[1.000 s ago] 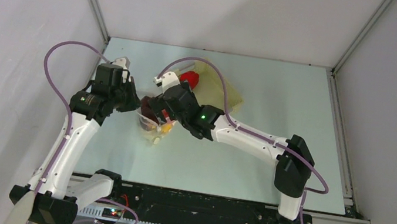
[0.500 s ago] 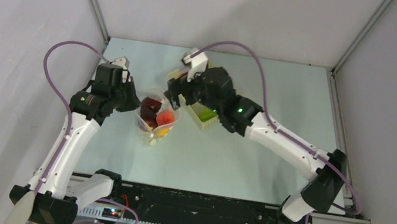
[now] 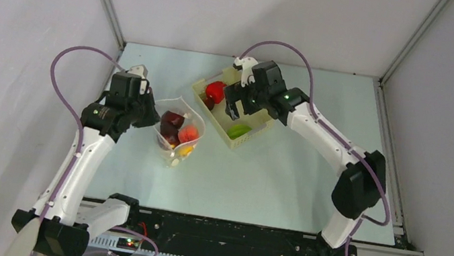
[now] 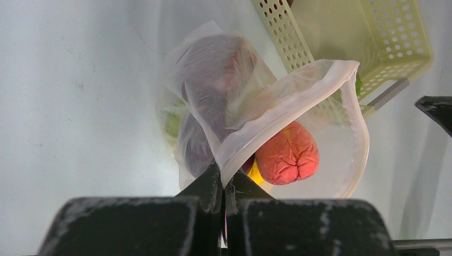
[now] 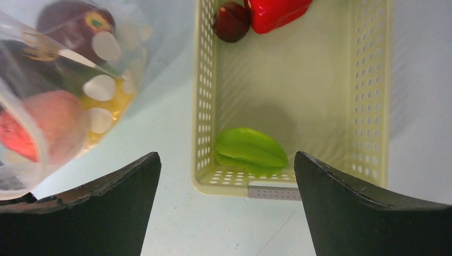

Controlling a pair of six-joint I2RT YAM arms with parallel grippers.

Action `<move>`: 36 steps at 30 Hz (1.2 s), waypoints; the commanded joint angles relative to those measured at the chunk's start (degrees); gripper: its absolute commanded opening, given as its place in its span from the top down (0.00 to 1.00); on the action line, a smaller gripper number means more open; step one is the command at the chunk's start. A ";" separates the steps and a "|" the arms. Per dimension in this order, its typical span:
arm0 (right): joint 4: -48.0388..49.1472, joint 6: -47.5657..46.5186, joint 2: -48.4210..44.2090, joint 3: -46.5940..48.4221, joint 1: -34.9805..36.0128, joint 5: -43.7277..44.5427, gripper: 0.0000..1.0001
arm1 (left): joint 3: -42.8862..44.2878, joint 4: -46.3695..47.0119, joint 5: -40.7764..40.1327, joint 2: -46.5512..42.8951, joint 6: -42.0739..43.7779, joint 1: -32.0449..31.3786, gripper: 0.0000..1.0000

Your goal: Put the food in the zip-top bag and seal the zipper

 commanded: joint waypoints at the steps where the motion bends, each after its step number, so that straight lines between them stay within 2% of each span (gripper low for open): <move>1: -7.06 -3.59 4.84 7.03 -2.16 -4.20 0.01 | 0.38 0.57 -1.46 -0.04 1.08 0.20 1.00; 5: -7.97 -5.30 9.73 12.66 -3.21 -4.81 0.00 | 0.31 0.77 -1.56 -0.86 1.35 0.19 1.00; 12: -18.65 -6.30 19.03 20.24 -5.00 -5.00 0.07 | 0.44 0.47 -1.50 -1.00 1.32 0.21 1.00; 20: -22.55 -4.24 26.53 26.70 -4.78 -0.41 0.09 | 0.31 0.62 -0.50 -0.78 1.38 0.19 1.00; 36: -25.70 -4.99 34.90 28.43 -3.27 3.46 0.10 | 0.26 0.67 -0.19 -0.93 1.53 0.13 1.00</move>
